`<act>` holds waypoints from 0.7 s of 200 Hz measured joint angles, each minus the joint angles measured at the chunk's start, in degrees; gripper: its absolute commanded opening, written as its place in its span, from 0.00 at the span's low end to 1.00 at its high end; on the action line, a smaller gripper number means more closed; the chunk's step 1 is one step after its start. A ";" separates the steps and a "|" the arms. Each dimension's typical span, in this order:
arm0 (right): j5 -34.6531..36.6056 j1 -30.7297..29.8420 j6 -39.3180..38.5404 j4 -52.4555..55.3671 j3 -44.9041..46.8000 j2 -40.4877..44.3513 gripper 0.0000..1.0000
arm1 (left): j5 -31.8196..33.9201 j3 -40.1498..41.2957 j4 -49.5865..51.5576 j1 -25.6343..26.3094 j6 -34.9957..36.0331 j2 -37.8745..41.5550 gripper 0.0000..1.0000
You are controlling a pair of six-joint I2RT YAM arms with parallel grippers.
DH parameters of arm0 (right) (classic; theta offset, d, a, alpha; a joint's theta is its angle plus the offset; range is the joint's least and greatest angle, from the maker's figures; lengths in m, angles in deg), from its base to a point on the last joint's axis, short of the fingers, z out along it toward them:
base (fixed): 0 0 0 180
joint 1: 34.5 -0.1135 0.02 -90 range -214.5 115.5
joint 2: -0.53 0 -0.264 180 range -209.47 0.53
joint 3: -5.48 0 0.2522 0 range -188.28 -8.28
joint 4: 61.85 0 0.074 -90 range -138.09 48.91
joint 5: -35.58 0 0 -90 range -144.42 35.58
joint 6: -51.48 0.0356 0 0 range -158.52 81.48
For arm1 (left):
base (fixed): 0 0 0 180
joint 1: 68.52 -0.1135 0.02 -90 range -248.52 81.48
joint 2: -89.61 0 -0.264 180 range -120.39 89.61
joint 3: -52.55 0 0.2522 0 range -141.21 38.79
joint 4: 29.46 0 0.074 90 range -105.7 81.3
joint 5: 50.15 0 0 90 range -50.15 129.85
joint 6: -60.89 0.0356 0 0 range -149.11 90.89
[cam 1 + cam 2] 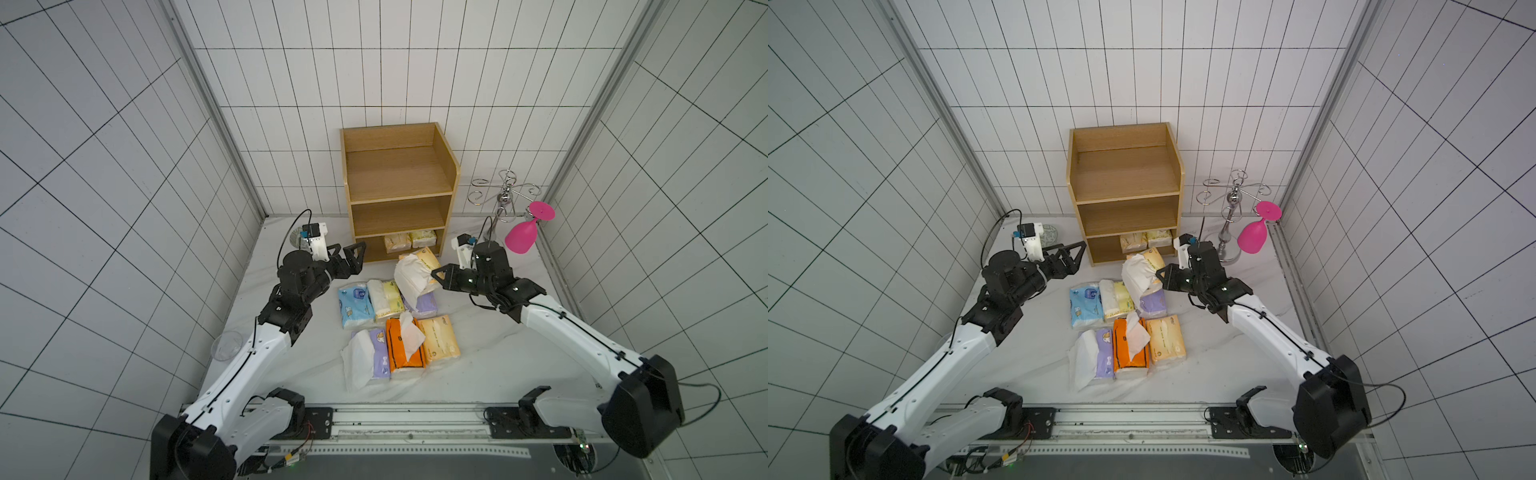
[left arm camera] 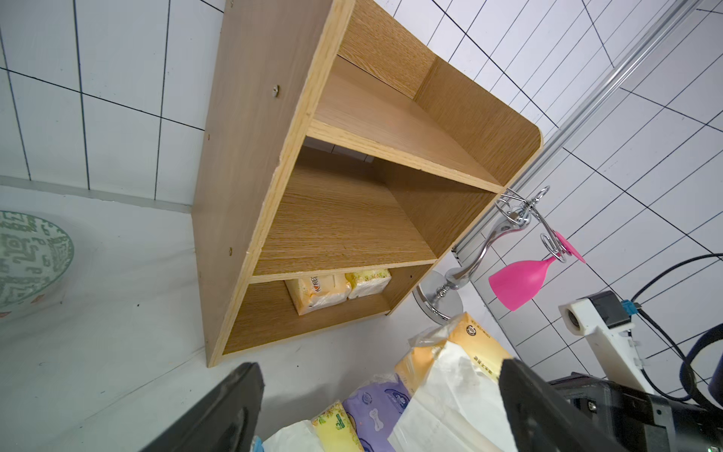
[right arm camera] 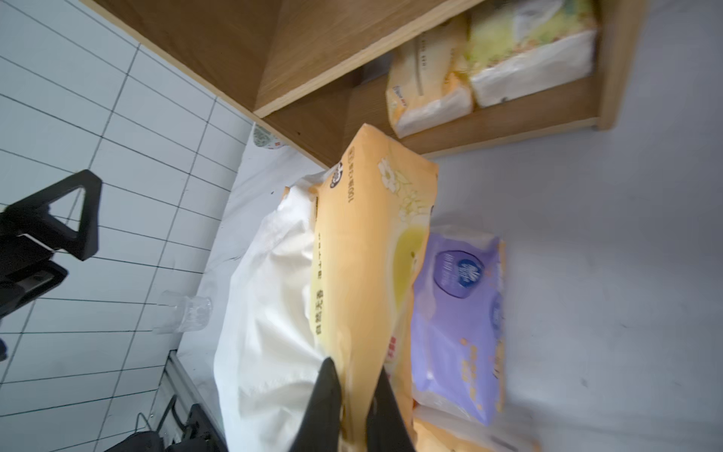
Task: Remove the tissue boxes from the shelf
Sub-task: Pick up a box of tissues from the shelf, then place the box of tissues at the center of the board.
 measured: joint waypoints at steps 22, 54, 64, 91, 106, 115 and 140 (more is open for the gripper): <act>2.93 3.17 -2.23 6.56 2.97 6.67 0.00 | 0.79 -0.02 -0.02 1.90 -0.02 -0.35 0.98; 9.03 6.84 -5.22 15.13 6.34 14.23 0.00 | 1.79 -0.37 0.02 4.13 0.02 -1.42 0.98; 11.30 7.52 -5.90 17.35 7.37 16.04 0.00 | 2.05 -0.74 0.07 4.63 0.02 -1.68 0.98; 14.01 8.55 -6.69 20.83 11.08 20.17 0.00 | 2.49 -2.25 0.17 5.44 0.17 -2.27 0.98; 14.51 8.57 -6.60 21.16 13.79 21.77 0.00 | 2.60 -3.04 0.17 5.70 0.24 -2.62 0.98; 14.86 8.57 -6.47 21.35 15.43 22.36 0.00 | 2.84 -3.43 0.13 5.86 0.24 -2.89 0.98; 15.41 8.57 -5.22 21.35 20.06 23.41 0.45 | 3.21 -3.80 0.13 6.82 0.24 -3.37 0.98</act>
